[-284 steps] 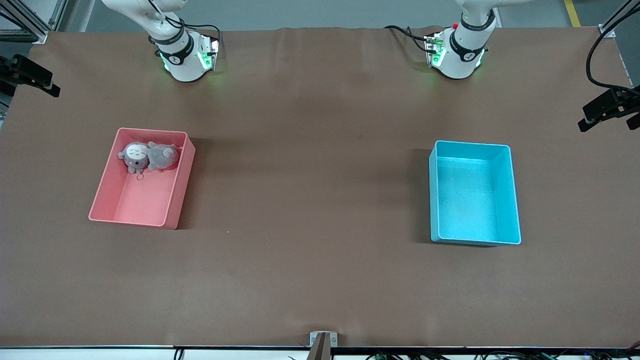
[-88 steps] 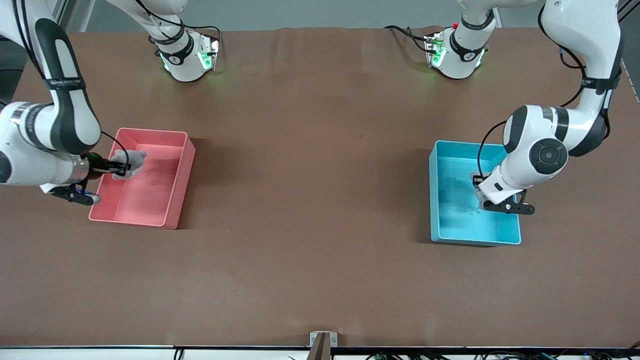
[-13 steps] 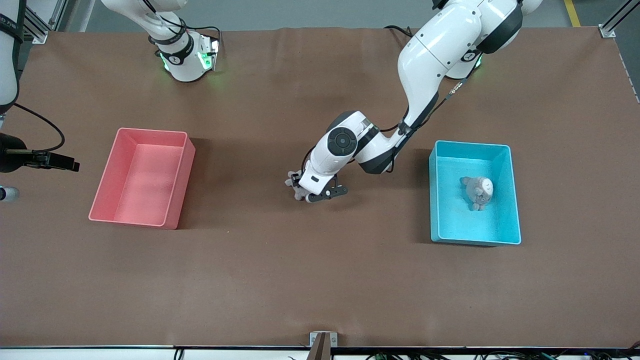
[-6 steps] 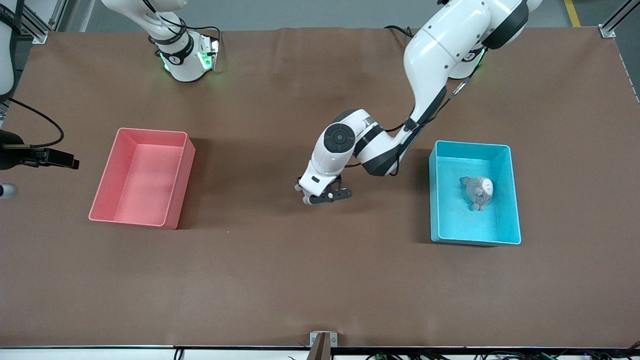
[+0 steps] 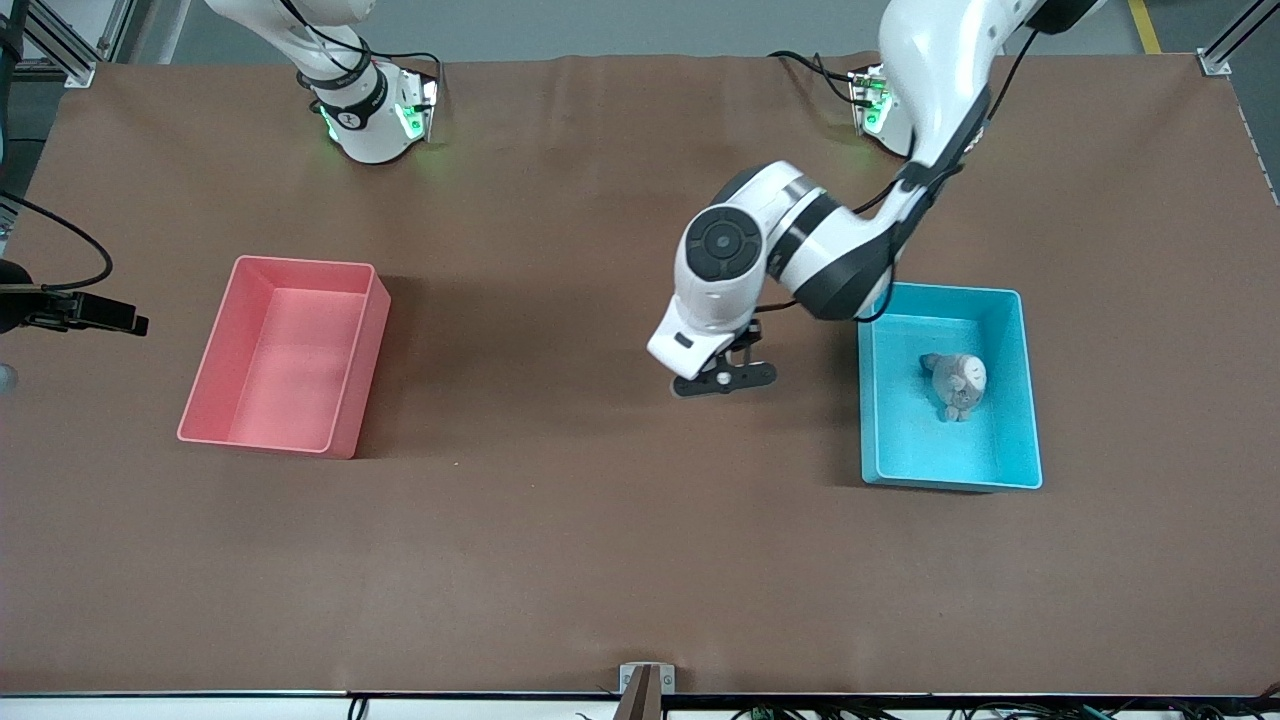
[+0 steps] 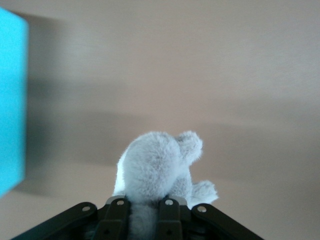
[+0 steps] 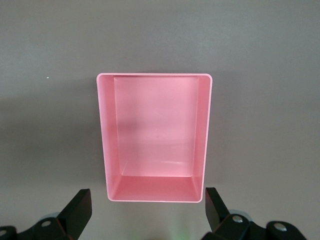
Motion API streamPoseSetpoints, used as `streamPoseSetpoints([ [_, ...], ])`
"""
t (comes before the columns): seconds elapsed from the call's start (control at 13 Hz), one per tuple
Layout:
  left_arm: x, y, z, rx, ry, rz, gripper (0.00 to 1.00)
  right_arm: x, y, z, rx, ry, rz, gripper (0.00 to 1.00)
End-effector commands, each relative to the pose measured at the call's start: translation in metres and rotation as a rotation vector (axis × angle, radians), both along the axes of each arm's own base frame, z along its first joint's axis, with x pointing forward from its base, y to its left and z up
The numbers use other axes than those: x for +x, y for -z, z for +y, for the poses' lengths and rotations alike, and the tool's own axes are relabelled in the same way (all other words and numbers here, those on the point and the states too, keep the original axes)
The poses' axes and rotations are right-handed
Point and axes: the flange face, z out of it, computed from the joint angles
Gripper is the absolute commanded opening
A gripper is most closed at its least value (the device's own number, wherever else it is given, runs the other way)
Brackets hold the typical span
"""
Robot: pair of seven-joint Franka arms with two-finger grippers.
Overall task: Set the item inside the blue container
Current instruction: 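Lower the second Totoro into the blue box with the left gripper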
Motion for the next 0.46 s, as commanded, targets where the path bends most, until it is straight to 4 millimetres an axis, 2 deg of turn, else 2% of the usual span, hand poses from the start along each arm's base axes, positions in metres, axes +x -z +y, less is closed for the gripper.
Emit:
streamPoseSetpoints([
  [0.0, -0.003, -0.030, 0.069, 0.043, 0.097, 0.009, 0.15, -0.005, -0.007, 0.008, 0.000, -0.015, -0.001, 1.00],
  [0.15, 0.005, -0.039, 0.131, 0.031, 0.166, 0.038, 0.15, -0.005, -0.008, 0.007, -0.002, -0.011, -0.001, 1.00],
  [0.23, 0.006, -0.043, 0.154, 0.026, 0.192, 0.045, 0.15, -0.005, -0.008, 0.009, -0.002, -0.014, -0.001, 1.00],
  [0.38, 0.009, -0.034, 0.202, 0.025, 0.243, 0.051, 0.15, -0.006, -0.007, 0.011, -0.007, -0.016, 0.007, 1.00],
])
